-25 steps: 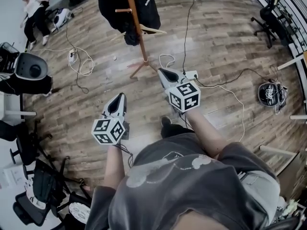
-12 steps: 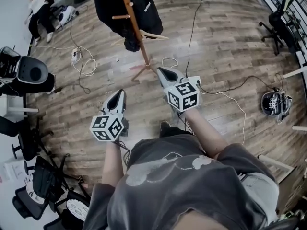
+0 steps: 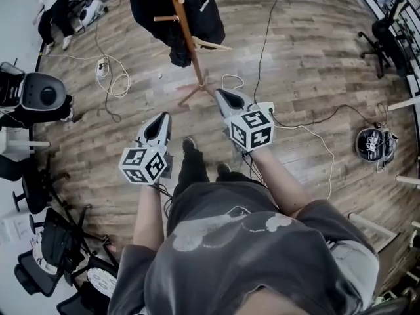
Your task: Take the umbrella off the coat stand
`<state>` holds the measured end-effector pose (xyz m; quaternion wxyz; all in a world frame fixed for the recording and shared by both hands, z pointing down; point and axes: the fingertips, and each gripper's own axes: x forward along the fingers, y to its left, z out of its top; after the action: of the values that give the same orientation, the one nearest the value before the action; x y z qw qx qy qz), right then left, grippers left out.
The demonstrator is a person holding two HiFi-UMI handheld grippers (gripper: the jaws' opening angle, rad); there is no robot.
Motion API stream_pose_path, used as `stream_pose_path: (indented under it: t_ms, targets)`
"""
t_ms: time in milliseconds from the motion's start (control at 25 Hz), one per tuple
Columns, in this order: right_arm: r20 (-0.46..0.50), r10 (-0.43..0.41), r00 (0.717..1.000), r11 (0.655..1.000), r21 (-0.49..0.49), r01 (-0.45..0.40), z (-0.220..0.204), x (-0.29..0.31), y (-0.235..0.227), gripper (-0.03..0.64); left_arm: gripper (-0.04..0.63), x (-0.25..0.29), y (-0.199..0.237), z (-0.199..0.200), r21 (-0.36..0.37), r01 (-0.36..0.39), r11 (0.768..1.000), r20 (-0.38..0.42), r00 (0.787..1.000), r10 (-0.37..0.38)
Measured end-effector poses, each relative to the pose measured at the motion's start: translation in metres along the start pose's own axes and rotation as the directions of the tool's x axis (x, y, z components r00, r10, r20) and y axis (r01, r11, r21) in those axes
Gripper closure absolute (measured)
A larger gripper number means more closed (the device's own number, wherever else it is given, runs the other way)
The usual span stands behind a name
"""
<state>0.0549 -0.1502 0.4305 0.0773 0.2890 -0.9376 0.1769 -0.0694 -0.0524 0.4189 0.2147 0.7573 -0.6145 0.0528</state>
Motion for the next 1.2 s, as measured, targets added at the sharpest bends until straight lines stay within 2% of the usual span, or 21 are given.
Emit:
stream_pose_path:
  t_ms: [240, 680, 1200]
  targets:
    - [0.002, -0.042, 0.999, 0.999, -0.014, 0.042, 0.006, 0.014, -0.012, 0.618, 0.584, 0.030, 0.015, 0.016, 0.010, 0.047, 0.999, 0.013, 0.999, -0.047]
    - [-0.005, -0.133, 0.991, 0.991, -0.010, 0.133, 0.025, 0.077, -0.035, 0.618, 0.584, 0.089, 0.069, 0.039, 0.018, 0.143, 0.990, -0.026, 0.990, -0.142]
    - [-0.021, -0.188, 0.982, 0.982, 0.014, 0.188, 0.042, 0.164, -0.061, 0.618, 0.584, 0.156, 0.147, 0.062, 0.007, 0.197, 0.980, -0.062, 0.979, -0.196]
